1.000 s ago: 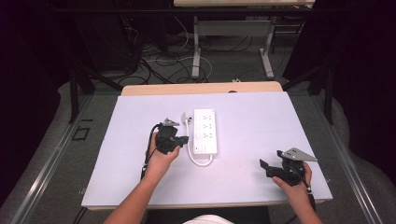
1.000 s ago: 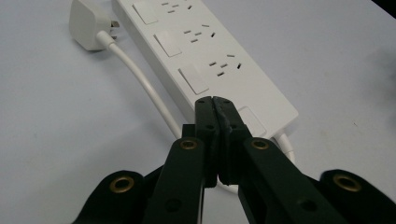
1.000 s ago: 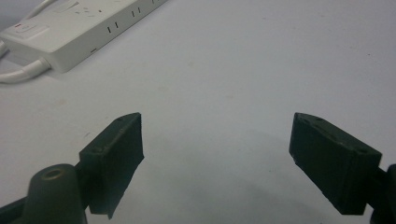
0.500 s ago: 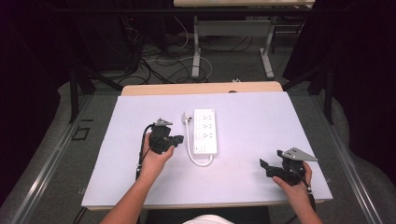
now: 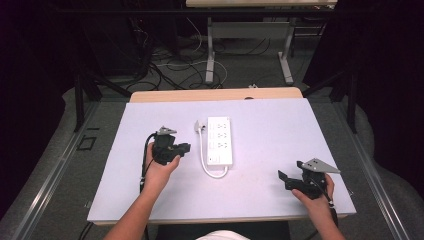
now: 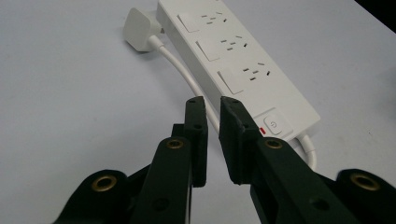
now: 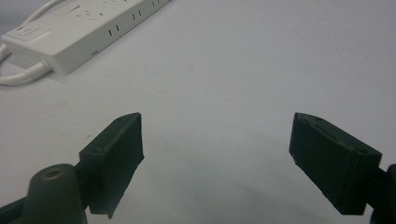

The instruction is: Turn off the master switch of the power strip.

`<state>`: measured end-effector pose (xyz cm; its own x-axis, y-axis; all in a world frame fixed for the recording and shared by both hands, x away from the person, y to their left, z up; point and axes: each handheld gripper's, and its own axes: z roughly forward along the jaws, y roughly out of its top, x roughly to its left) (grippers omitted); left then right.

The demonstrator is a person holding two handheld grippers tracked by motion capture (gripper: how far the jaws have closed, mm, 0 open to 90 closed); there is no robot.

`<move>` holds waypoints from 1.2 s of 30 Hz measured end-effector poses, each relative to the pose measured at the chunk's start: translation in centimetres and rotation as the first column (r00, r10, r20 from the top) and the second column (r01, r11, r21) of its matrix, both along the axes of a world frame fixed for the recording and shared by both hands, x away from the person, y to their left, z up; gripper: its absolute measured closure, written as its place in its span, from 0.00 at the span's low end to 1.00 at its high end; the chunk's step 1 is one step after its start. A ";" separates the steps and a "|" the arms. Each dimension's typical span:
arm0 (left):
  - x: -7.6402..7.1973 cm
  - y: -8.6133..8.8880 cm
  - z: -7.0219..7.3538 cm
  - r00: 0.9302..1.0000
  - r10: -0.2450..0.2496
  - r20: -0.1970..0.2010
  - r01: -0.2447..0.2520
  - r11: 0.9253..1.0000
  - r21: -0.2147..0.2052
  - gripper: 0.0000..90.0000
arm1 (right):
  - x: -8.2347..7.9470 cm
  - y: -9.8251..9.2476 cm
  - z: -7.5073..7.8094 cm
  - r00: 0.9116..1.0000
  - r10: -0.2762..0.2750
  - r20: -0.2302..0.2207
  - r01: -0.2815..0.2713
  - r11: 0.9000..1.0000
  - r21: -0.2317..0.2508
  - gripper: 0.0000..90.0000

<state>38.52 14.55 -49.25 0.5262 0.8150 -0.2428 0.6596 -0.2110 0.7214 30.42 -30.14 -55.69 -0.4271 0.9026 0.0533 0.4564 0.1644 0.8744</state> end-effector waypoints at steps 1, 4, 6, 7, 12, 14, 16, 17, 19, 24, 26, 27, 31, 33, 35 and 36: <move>0.0 0.1 0.0 1.000 0.007 -0.001 -0.007 1.000 0.000 0.89 | 0.0 0.0 0.0 1.000 -0.002 -0.004 0.002 1.000 0.005 0.19; -0.1 0.4 -0.1 1.000 0.013 -0.009 -0.013 1.000 0.002 0.87 | 0.0 -0.1 0.0 1.000 -0.003 -0.007 0.003 1.000 0.009 0.19; -0.1 0.6 -0.2 1.000 0.018 -0.007 -0.018 1.000 0.000 0.86 | -0.1 -0.1 0.0 1.000 -0.005 -0.006 0.005 1.000 0.006 0.19; -0.1 0.7 -0.2 1.000 0.021 -0.009 -0.021 1.000 -0.001 0.86 | -0.1 -0.1 0.0 1.000 -0.002 -0.006 0.002 1.000 0.001 0.19; -0.3 1.5 -0.3 0.999 0.029 -0.014 -0.029 1.000 0.007 0.83 | 0.0 0.0 0.0 1.000 -0.009 0.009 0.009 1.000 0.003 0.19; -0.4 1.9 -0.3 0.999 0.043 -0.008 -0.043 0.999 0.002 0.81 | -0.1 -0.1 0.0 1.000 -0.008 0.009 0.008 1.000 0.004 0.19; -0.5 2.3 -0.4 0.999 0.048 -0.010 -0.048 0.999 0.000 0.80 | -0.1 -0.1 0.1 1.000 -0.010 0.010 0.010 1.000 0.004 0.19; -0.5 2.6 -0.4 0.999 0.049 -0.005 -0.049 0.999 0.001 0.78 | -0.1 -0.1 0.0 1.000 -0.008 0.012 0.008 1.000 0.003 0.19; -0.7 3.0 -0.5 0.998 0.056 -0.004 -0.056 0.998 0.000 0.77 | -0.1 -0.1 0.0 1.000 -0.010 0.008 0.010 1.000 0.004 0.19; -1.2 4.0 -0.6 0.997 0.072 -0.002 -0.072 0.997 0.005 0.73 | -0.1 -0.1 0.0 1.000 -0.009 -0.002 0.009 1.000 0.001 0.19; -1.4 4.3 -0.6 0.996 0.083 0.014 -0.083 0.997 0.005 0.72 | -0.1 -0.1 0.1 1.000 -0.010 -0.001 0.010 1.000 0.001 0.19; -1.4 4.4 -0.6 0.996 0.085 0.015 -0.085 0.996 0.003 0.71 | -0.1 -0.1 0.1 1.000 -0.010 -0.001 0.010 1.000 0.002 0.19; -1.7 4.8 -0.5 0.995 0.098 0.034 -0.098 0.995 -0.001 0.66 | -0.1 -0.1 0.1 1.000 -0.009 -0.002 0.009 1.000 -0.001 0.19; -1.9 5.1 -0.5 0.994 0.106 0.036 -0.105 0.994 -0.003 0.65 | -0.1 0.0 0.0 1.000 -0.012 0.009 0.011 1.000 0.006 0.19; -2.0 5.3 -0.4 0.993 0.108 0.040 -0.108 0.994 -0.005 0.62 | -0.1 -0.1 0.1 1.000 -0.010 -0.002 0.011 1.000 0.003 0.19; -2.0 5.4 -0.5 0.993 0.112 0.041 -0.112 0.994 -0.010 0.62 | -0.1 -0.1 0.0 1.000 -0.011 -0.001 0.011 1.000 0.003 0.19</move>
